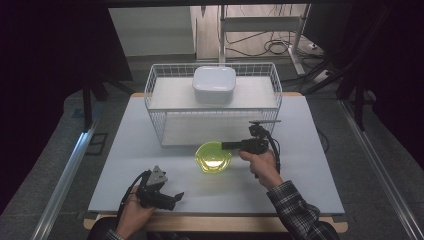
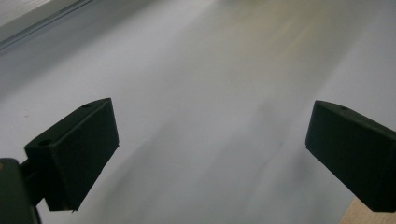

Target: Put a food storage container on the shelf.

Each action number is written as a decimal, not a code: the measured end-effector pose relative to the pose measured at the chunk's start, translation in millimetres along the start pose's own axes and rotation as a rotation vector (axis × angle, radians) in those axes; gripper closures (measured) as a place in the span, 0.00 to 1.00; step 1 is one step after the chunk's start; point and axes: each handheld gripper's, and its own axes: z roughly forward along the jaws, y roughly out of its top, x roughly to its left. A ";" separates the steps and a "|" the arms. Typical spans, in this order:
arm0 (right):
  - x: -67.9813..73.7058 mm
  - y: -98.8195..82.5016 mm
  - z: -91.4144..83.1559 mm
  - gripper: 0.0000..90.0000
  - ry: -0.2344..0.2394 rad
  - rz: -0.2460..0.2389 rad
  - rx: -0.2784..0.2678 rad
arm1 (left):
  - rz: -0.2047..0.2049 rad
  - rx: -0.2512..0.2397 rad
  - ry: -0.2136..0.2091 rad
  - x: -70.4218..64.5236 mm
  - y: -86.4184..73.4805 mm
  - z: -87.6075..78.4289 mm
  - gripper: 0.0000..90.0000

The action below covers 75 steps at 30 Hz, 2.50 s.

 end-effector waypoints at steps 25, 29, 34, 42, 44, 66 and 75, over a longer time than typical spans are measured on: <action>84.4 55.0 -74.6 0.91 0.044 -0.054 -0.129 | 0.002 -0.012 0.001 0.6 0.9 -2.2 0.03; 95.5 67.8 -83.2 0.91 0.045 -0.064 -0.155 | -0.002 -0.013 -0.003 0.7 0.9 -2.3 0.03; 112.3 86.8 -90.7 0.91 0.054 -0.083 -0.192 | -0.004 -0.012 -0.006 0.8 0.9 -2.5 0.03; 139.7 122.9 -91.2 0.91 0.031 -0.121 -0.257 | -0.008 -0.015 -0.012 0.9 0.9 -2.4 0.03; 142.5 130.7 -90.1 0.91 0.017 -0.123 -0.280 | -0.008 -0.015 -0.014 0.9 0.8 -2.5 0.03; 126.8 185.0 -57.3 0.89 -0.195 -0.030 -0.432 | -0.006 -0.012 -0.027 0.5 1.0 -1.3 0.03; 132.0 187.7 -51.7 0.75 -0.349 -0.079 -0.414 | -0.002 -0.004 -0.028 0.4 0.9 -0.5 0.03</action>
